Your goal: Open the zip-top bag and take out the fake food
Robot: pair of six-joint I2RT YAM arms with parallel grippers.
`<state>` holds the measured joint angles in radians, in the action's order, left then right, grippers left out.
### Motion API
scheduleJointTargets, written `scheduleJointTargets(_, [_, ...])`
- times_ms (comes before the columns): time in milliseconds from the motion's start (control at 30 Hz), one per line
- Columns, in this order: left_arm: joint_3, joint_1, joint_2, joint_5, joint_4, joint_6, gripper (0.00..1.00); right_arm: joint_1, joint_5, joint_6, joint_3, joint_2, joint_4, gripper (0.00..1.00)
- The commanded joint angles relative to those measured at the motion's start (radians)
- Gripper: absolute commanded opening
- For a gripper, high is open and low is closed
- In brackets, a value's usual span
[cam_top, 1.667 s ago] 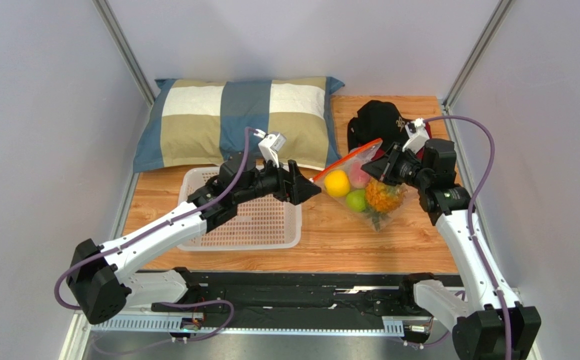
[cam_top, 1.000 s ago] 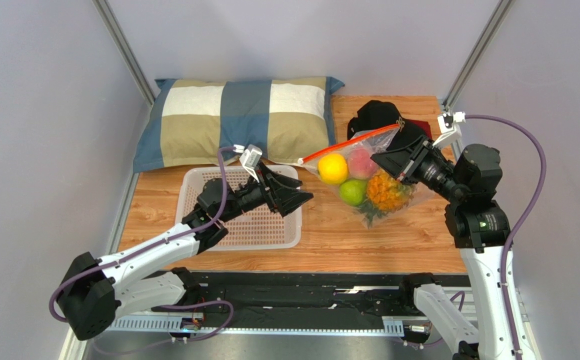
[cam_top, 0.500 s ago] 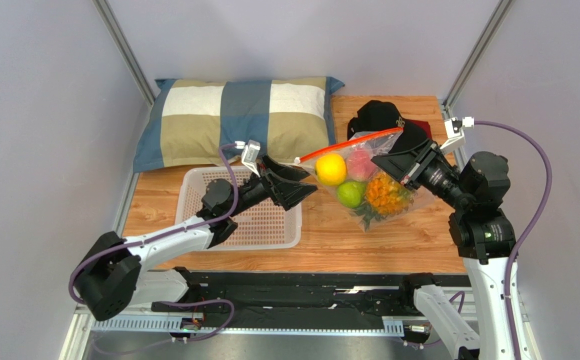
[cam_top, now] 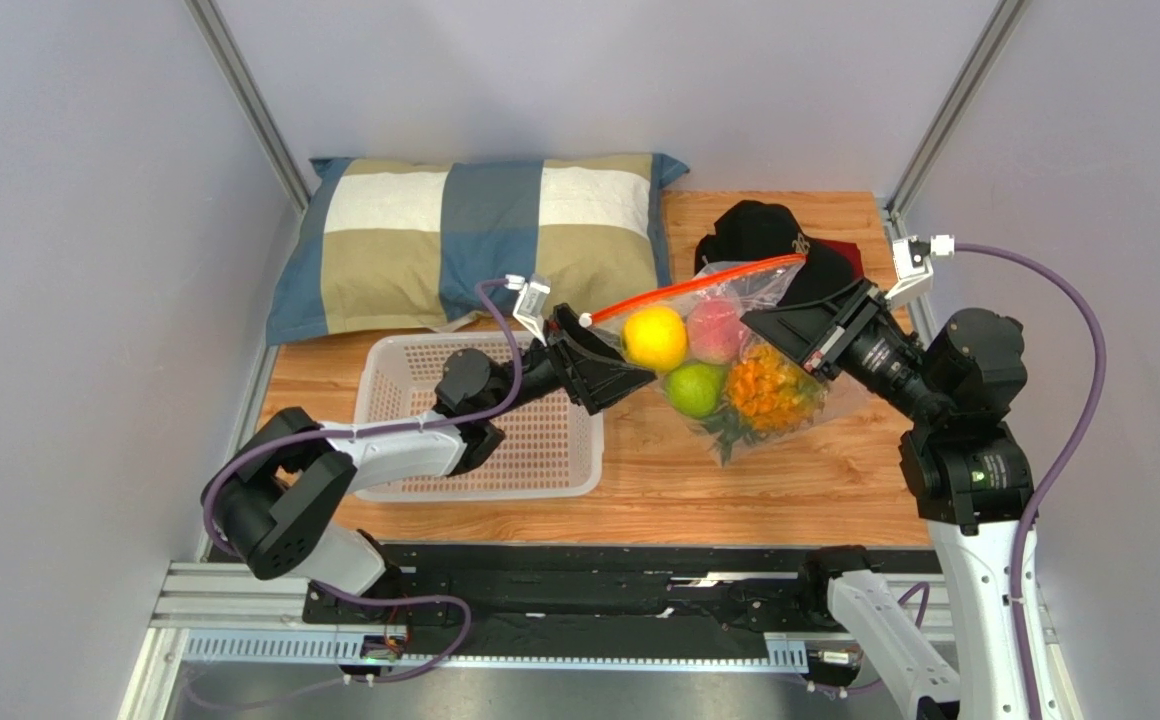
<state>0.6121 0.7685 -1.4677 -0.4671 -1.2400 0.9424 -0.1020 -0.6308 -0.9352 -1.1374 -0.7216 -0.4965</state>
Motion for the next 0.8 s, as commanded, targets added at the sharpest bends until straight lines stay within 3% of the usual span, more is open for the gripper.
scheduleJointTargets(0, [0.055, -0.005, -0.043, -0.062, -0.274, 0.024, 1.00, 0.002, -0.036, -0.027, 0.014, 0.025, 0.067, 0.00])
scheduleJointTargets(100, [0.101, -0.003, -0.089, -0.100, -0.286, 0.050, 0.99, 0.001, -0.049, -0.050, 0.044, 0.033, 0.101, 0.00])
scheduleJointTargets(267, [0.089, -0.001, -0.082, -0.044, -0.286, 0.029, 0.96, 0.001, -0.055, -0.040, 0.036, 0.033, 0.085, 0.00])
scheduleJointTargets(333, [0.095, -0.001, -0.079, -0.041, -0.286, 0.022, 0.84, 0.002, -0.058, -0.037, 0.039, 0.040, 0.078, 0.00])
scheduleJointTargets(367, [0.098, -0.001, -0.074, -0.042, -0.277, 0.024, 0.74, 0.001, -0.055, -0.022, 0.039, 0.040, 0.073, 0.00])
scheduleJointTargets(400, [0.100, -0.001, -0.074, -0.042, -0.268, 0.022, 0.55, 0.001, -0.046, -0.011, 0.039, 0.042, 0.064, 0.00])
scheduleJointTargets(467, [0.101, -0.003, -0.069, -0.042, -0.245, 0.012, 0.41, 0.002, -0.046, 0.015, 0.047, 0.040, 0.026, 0.00])
scheduleJointTargets(500, [0.103, -0.005, -0.066, -0.048, -0.234, 0.009, 0.29, 0.001, -0.047, 0.018, 0.056, 0.045, 0.023, 0.00])
scheduleJointTargets(567, [0.110, -0.009, -0.046, -0.080, -0.161, -0.022, 0.20, 0.001, -0.027, 0.051, 0.076, 0.048, 0.000, 0.00])
scheduleJointTargets(633, [0.115, -0.020, -0.001, -0.099, -0.010, -0.091, 0.05, 0.002, 0.035, 0.163, 0.065, 0.036, -0.126, 0.02])
scheduleJointTargets(700, [0.117, -0.021, 0.038, -0.097, 0.104, -0.157, 0.00, 0.001, 0.075, 0.229, 0.088, 0.039, -0.177, 0.02])
scheduleJointTargets(767, [0.130, -0.023, 0.095, -0.081, 0.287, -0.256, 0.00, 0.001, 0.115, 0.275, 0.114, 0.050, -0.210, 0.08])
